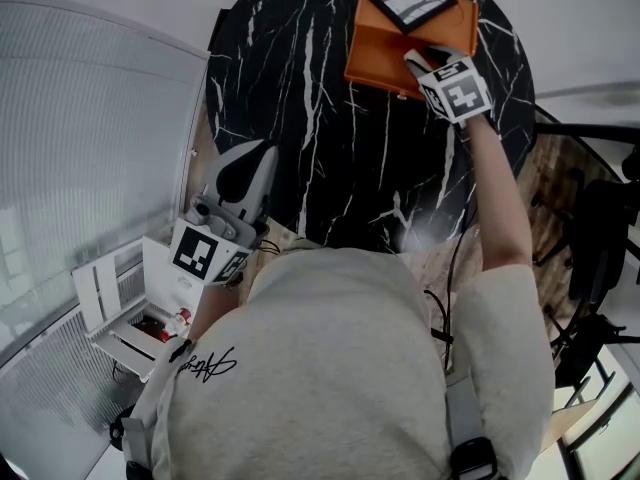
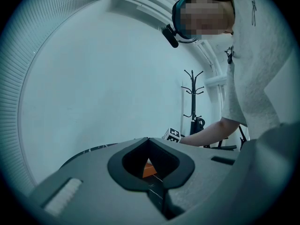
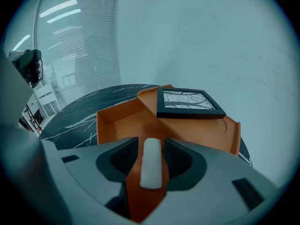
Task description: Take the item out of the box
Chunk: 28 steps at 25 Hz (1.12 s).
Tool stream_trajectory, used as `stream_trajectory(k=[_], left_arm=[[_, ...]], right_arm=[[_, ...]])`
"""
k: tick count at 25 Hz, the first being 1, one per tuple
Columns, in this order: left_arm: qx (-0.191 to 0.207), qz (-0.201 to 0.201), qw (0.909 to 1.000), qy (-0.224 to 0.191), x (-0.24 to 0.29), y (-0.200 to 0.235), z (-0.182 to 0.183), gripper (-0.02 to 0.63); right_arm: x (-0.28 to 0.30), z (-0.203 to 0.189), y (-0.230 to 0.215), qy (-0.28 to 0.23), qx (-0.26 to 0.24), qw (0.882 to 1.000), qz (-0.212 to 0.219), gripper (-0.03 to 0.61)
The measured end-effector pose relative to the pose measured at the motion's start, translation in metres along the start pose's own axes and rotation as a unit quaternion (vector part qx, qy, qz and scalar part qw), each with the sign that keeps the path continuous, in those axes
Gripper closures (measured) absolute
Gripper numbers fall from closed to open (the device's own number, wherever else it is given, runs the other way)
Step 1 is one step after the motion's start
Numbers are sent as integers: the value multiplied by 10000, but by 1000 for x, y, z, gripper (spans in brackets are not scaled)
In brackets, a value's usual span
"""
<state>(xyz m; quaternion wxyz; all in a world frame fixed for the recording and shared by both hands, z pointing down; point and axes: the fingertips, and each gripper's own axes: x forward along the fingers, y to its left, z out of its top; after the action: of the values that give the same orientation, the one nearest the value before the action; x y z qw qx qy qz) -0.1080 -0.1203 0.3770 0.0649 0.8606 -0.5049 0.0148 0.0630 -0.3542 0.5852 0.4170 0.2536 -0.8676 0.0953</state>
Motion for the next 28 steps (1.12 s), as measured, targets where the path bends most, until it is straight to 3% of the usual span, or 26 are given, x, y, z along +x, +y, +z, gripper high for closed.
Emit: stream_trajectory(k=[17,28], left_arm=[[-23,114,9999,18,-6,2,-4,611],[-22,104,9999,20,-6,0,-3,611]], right_arm=[[14,-7,1,704,-413,9963,260,428],[21,-9,1,829,-442,9954,207,428]])
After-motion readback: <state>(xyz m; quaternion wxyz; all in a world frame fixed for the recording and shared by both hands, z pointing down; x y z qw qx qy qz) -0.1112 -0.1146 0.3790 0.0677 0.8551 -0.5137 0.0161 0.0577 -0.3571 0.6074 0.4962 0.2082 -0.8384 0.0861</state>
